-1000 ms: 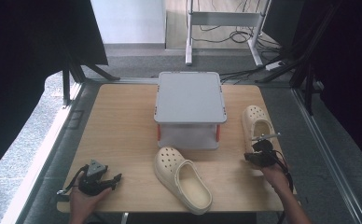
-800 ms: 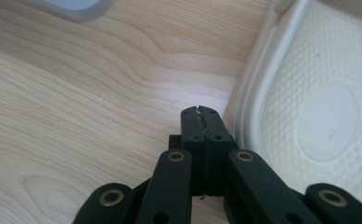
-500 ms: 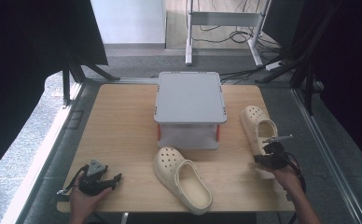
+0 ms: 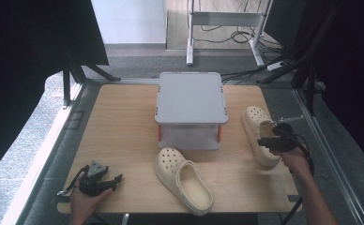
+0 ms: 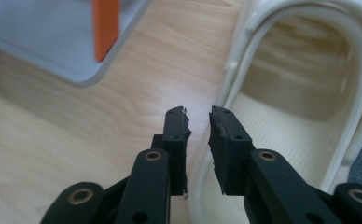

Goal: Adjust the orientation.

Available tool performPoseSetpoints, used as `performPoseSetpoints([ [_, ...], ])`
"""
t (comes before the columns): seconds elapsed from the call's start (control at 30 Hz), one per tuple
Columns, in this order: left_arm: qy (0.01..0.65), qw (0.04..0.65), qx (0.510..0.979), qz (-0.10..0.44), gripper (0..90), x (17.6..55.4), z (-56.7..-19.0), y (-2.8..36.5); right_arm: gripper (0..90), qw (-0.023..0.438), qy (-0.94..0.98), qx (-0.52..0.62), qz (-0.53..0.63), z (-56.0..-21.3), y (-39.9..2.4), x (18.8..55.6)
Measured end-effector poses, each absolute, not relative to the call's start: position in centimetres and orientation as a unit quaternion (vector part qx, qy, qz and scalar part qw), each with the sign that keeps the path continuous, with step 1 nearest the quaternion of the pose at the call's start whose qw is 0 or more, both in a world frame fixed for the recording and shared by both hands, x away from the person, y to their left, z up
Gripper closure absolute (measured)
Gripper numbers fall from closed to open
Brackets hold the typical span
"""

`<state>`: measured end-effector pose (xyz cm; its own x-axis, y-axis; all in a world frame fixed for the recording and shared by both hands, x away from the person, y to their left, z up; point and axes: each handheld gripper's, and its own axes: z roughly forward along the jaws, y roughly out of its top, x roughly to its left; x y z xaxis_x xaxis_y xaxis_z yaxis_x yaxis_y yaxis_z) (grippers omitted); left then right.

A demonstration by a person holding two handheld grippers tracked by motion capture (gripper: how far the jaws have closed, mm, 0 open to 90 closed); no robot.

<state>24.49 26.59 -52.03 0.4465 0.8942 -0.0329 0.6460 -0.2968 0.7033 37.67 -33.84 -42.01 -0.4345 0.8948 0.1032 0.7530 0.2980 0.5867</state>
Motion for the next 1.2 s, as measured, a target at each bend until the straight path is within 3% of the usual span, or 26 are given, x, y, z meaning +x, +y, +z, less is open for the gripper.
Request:
performPoseSetpoints([
  [0.47,0.491,0.332,0.783,0.187,32.4,24.5,-52.0,26.6,70.7,0.109,0.796,0.529,0.273,-42.7,-33.4,41.3],
  [1.2,0.490,0.332,0.784,0.187,32.3,24.6,-52.0,26.6,67.1,0.100,0.781,0.547,0.284,-42.9,-34.3,43.0],
])
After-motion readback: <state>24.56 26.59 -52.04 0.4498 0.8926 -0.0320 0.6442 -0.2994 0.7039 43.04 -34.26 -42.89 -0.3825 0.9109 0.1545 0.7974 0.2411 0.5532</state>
